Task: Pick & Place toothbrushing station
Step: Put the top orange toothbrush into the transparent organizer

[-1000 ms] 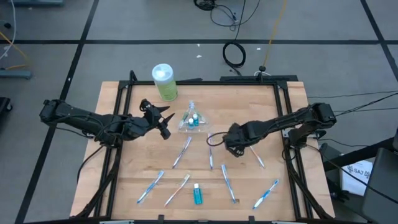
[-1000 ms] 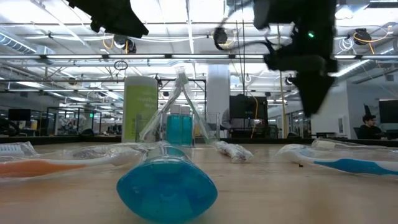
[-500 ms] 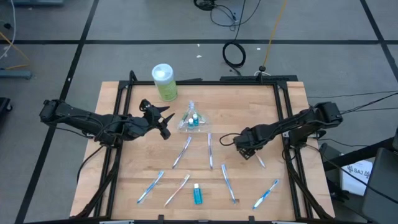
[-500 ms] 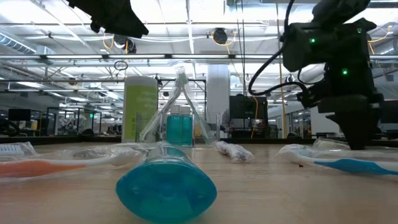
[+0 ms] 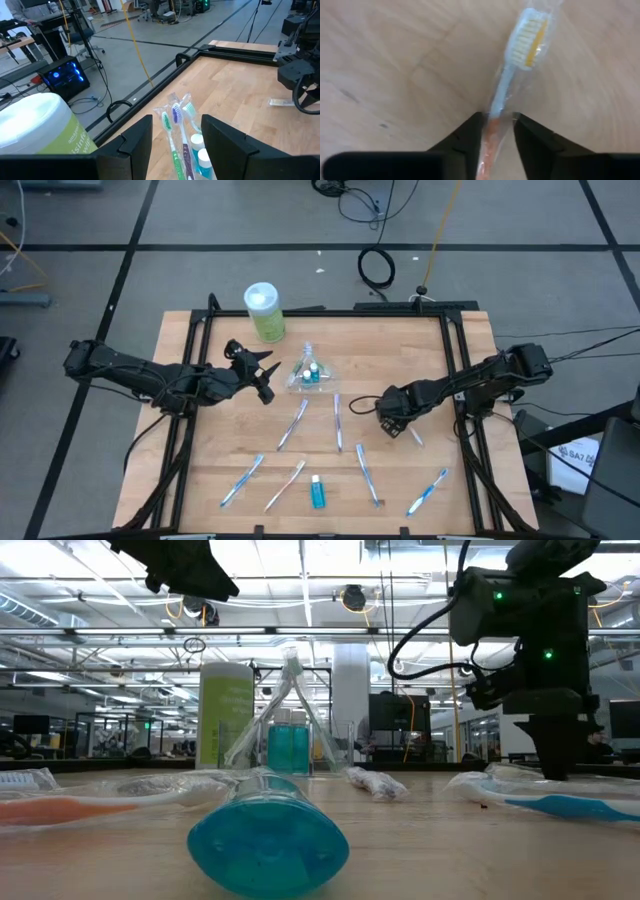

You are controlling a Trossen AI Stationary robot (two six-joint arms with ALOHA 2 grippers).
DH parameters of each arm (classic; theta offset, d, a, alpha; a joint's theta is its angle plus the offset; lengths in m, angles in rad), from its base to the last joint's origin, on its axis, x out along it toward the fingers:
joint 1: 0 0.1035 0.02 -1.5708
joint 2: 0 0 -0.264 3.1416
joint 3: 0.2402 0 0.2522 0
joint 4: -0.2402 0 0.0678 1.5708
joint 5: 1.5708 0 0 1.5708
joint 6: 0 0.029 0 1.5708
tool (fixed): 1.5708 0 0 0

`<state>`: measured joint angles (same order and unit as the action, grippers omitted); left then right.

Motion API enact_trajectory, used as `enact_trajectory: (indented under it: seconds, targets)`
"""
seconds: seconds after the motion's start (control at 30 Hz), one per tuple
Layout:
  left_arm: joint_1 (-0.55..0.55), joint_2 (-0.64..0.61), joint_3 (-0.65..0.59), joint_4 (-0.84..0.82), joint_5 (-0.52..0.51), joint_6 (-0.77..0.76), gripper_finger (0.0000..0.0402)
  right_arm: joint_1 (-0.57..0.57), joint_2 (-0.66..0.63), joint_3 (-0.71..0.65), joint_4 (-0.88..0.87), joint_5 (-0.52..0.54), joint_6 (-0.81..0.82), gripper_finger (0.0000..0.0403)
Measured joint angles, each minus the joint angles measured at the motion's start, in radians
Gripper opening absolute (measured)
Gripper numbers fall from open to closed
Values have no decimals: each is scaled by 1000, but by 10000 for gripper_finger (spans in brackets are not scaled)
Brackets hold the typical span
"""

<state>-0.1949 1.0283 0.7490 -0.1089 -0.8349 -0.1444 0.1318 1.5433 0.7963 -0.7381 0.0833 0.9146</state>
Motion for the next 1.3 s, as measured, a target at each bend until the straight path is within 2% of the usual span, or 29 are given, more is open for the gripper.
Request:
enact_trajectory:
  seconds: [0.27,0.37,0.53,0.73,0.97,1.17,1.3]
  targets:
    - [0,0,0,0,0,-1,177,-2,-2,-3,131,3,-67,24]
    - [0,0,0,0,0,-3,177,-2,-20,-4,200,5,-131,14]
    - [0,0,0,0,0,-3,177,-20,-111,-5,333,78,-196,20]
    - [0,0,0,1,0,-3,177,-46,-201,-3,751,122,-463,16]
    - [0,0,0,5,0,-16,177,-78,-183,-2,1229,153,-818,14]
    - [1,0,0,5,0,-17,177,-131,-96,-1,1488,153,-962,14]
    - [2,0,0,5,0,-17,177,-169,-8,-3,1580,153,-1010,14]
